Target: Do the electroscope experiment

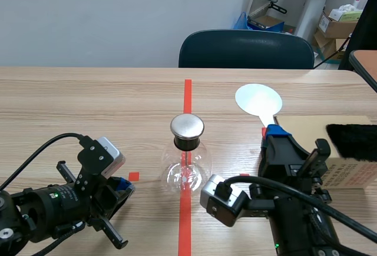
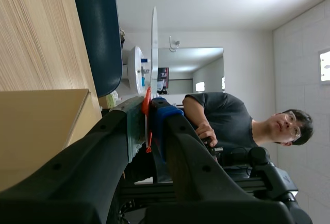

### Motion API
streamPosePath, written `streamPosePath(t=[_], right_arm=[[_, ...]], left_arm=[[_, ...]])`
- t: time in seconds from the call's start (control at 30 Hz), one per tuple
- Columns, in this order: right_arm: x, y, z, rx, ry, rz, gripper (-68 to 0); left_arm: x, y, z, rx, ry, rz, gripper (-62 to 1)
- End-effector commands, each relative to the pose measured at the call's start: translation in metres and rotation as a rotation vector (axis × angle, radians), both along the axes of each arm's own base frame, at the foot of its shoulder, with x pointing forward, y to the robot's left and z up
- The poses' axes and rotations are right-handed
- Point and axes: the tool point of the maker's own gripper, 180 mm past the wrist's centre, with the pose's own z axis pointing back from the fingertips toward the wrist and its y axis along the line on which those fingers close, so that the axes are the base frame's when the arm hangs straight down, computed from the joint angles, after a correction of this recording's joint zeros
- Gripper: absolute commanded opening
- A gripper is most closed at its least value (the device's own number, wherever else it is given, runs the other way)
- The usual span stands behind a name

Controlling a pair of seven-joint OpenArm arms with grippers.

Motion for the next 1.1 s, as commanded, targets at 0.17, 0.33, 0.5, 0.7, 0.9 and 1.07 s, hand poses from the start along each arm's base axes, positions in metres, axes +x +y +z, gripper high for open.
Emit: streamPosePath(t=[0.17, 0.33, 0.5, 0.7, 0.9, 1.07], right_arm=[[0.006, -0.010, 0.012, 0.000, -0.042, -0.028, -66.7], [0.006, -0.010, 0.012, 0.001, -0.042, -0.027, -66.7], [0.006, -0.008, 0.012, 0.000, -0.042, -0.019, -66.7], [0.004, 0.005, 0.012, -0.010, -0.044, 0.057, -66.7], [-0.002, 0.031, 0.012, -0.029, -0.046, 0.202, -66.7], [-0.010, 0.050, 0.011, -0.044, -0.048, 0.318, -66.7]], left_arm=[[0.009, -0.002, 0.009, -0.014, -0.034, 0.019, -54.3], [0.009, -0.002, 0.009, -0.014, -0.034, 0.019, -54.3], [0.009, -0.002, 0.009, -0.014, -0.034, 0.019, -54.3], [0.009, -0.002, 0.009, -0.014, -0.034, 0.019, -54.3], [0.009, -0.002, 0.009, -0.014, -0.034, 0.019, -54.3], [0.009, -0.002, 0.009, -0.014, -0.034, 0.019, -54.3]])
